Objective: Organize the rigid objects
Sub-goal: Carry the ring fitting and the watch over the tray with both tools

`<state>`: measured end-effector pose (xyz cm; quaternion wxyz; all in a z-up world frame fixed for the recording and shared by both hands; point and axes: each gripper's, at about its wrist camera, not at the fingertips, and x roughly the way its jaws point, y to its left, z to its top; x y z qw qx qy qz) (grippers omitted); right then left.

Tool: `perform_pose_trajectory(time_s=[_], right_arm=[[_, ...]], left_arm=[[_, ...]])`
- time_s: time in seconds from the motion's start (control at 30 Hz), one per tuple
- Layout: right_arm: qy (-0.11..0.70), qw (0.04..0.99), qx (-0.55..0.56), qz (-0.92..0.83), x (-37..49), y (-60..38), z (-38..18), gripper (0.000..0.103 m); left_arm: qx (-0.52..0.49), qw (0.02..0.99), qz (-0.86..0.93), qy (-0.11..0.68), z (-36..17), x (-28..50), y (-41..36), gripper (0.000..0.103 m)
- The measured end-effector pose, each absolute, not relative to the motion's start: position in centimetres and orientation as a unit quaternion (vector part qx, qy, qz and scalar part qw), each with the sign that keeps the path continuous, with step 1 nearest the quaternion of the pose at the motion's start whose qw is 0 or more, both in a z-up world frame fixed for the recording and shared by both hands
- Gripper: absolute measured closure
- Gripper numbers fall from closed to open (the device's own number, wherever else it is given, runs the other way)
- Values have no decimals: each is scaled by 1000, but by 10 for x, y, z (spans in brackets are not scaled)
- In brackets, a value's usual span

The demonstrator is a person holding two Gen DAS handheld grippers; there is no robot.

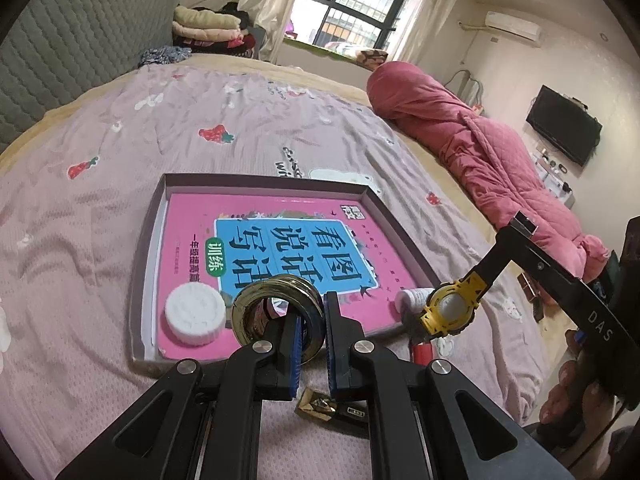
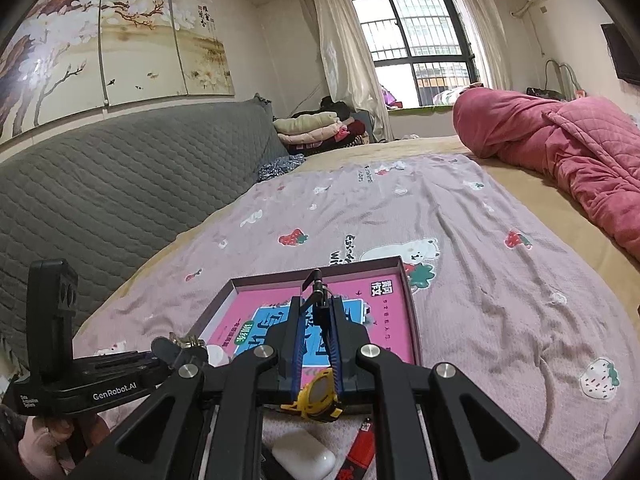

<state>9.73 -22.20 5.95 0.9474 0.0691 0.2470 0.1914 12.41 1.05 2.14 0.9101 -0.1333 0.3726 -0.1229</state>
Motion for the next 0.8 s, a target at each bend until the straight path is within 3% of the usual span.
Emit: perform_pose_trajectory(time_s=[0.8], right_arm=[[244, 950, 73, 180, 143, -213, 55, 91]], left_arm=[[-104, 908, -101, 394, 7, 146, 5, 93]])
